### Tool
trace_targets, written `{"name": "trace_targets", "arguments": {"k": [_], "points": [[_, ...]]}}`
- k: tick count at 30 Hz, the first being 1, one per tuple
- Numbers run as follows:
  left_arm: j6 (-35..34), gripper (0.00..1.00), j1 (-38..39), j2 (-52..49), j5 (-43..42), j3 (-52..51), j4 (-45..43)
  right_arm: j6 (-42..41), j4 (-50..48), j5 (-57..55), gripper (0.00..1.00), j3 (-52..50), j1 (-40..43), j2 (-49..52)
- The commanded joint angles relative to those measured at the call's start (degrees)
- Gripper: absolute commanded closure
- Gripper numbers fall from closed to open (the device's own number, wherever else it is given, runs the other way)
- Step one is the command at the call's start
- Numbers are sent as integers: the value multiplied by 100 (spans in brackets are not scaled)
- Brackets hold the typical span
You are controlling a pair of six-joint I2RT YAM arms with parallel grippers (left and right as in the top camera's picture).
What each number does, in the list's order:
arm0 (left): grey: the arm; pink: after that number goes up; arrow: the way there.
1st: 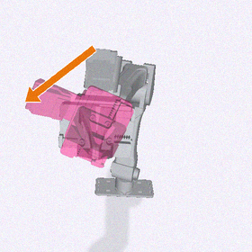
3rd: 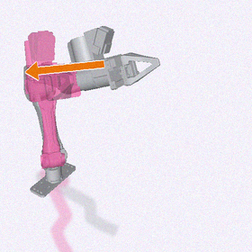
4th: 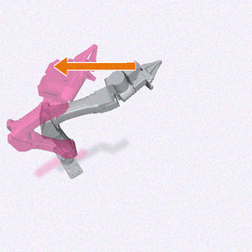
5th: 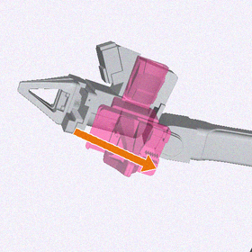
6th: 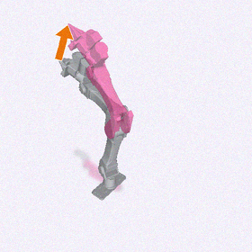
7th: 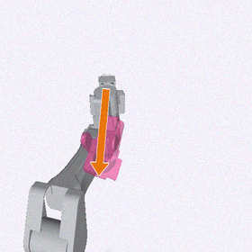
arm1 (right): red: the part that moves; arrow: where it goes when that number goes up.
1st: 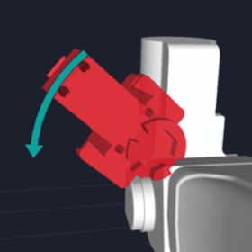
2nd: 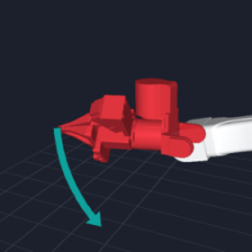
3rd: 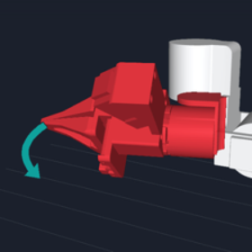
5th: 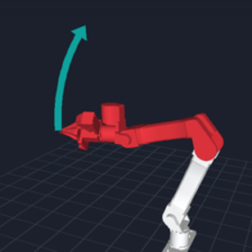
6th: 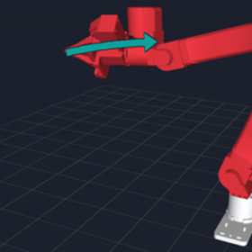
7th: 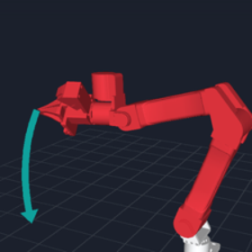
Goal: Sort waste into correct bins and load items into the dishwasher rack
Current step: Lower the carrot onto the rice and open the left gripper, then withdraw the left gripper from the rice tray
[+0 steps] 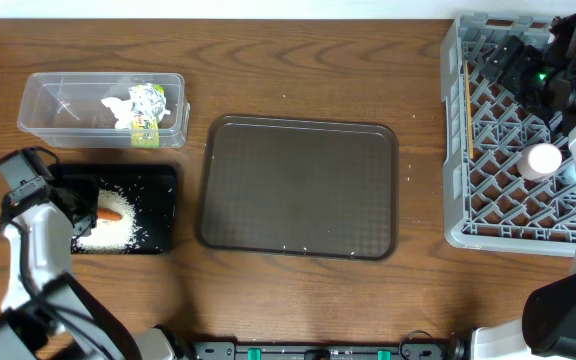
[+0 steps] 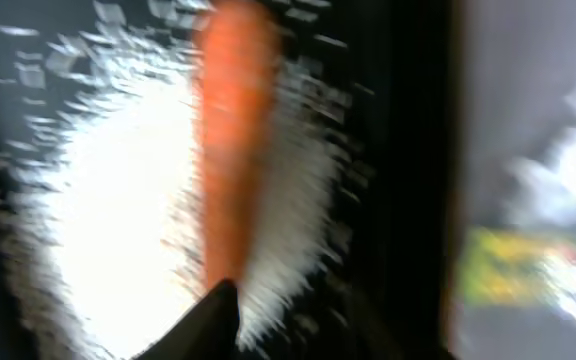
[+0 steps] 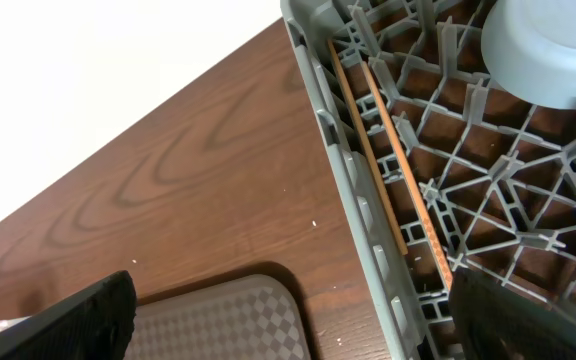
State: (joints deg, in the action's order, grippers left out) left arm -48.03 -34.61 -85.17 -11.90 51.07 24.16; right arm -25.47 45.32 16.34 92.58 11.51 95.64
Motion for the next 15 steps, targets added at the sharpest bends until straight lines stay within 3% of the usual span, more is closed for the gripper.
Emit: {"name": "trace_targets", "arguments": {"k": [1, 2, 9, 15], "points": [[461, 24, -4, 490, -1036, -15, 22, -63, -2, 37, 1, 31, 37, 37], [505, 6, -4, 610, -1283, -15, 20, -63, -2, 37, 1, 31, 37, 37], [1716, 2, -2, 1408, -2817, -17, 199, -66, -2, 39, 1, 31, 31, 37], [2524, 1, -2, 2371, -2990, -26, 1338, -63, -2, 37, 1, 31, 31, 37]]}}
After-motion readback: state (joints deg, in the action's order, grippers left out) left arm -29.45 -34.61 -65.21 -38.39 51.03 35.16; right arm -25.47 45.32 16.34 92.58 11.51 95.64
